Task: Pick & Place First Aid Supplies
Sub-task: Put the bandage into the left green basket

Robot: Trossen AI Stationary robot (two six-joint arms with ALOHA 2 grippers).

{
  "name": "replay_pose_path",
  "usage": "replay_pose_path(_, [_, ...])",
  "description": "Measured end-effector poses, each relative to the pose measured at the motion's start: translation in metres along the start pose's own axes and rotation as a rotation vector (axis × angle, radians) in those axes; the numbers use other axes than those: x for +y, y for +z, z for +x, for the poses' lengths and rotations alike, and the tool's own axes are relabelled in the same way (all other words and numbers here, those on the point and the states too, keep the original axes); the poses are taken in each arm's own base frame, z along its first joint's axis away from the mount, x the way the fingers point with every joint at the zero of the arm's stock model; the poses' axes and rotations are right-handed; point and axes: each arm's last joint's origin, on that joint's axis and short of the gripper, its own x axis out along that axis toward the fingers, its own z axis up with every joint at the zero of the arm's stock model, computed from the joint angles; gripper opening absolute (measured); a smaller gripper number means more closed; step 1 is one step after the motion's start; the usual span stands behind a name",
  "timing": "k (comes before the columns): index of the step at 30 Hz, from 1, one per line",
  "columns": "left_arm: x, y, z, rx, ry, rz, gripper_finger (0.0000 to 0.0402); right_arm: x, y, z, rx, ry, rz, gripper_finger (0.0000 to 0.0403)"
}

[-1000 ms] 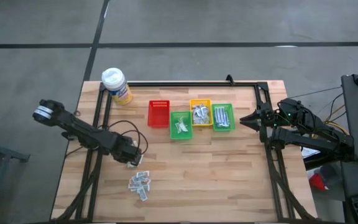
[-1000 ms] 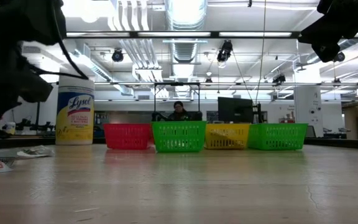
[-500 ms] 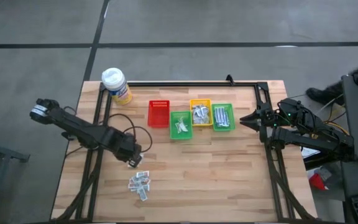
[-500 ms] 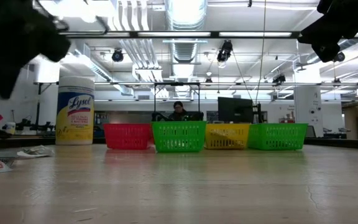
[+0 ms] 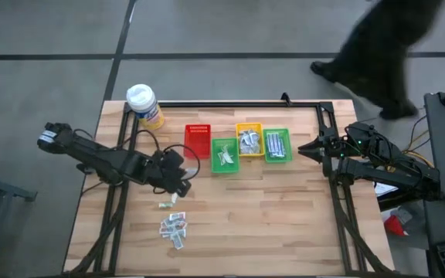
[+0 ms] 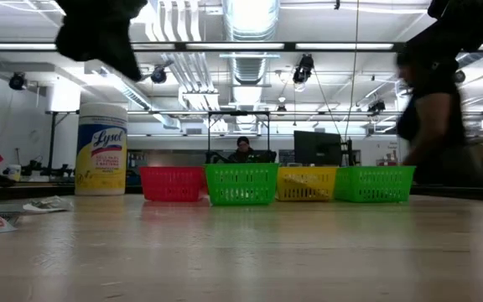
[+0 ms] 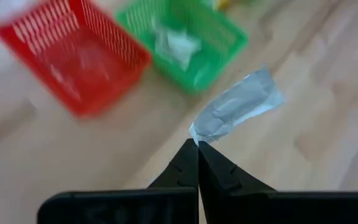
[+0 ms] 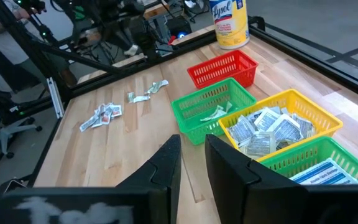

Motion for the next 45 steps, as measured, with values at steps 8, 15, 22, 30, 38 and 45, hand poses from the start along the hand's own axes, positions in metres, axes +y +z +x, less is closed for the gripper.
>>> replay_pose_path(8, [-0.007, 0.028, 0.024, -0.112, 0.050, 0.094, 0.0000, 0.000, 0.000, 0.000, 0.000, 0.000, 0.000, 0.0084])
replay_pose_path(15, [-0.022, 0.065, 0.054, -0.083, 0.124, 0.280, 0.0000, 0.000, 0.000, 0.000, 0.000, 0.000, 0.004, 0.0082])
replay_pose_path(22, [-0.036, 0.103, 0.088, -0.017, 0.164, 0.492, 0.0000, 0.000, 0.000, 0.000, 0.000, 0.000, 0.003, 0.0069])
replay_pose_path(30, [-0.044, 0.132, 0.126, 0.103, 0.186, 0.757, 0.0000, 0.000, 0.000, 0.000, 0.000, 0.000, 0.004, 0.0075])
replay_pose_path(38, [-0.033, 0.146, 0.164, 0.205, 0.134, 0.888, 0.0000, 0.000, 0.000, 0.000, 0.001, 0.000, 0.004, 0.0086])
replay_pose_path(45, [-0.018, 0.142, 0.193, 0.321, 0.110, 0.948, 0.0000, 0.000, 0.000, 0.000, 0.001, 0.000, 0.004, 0.0080])
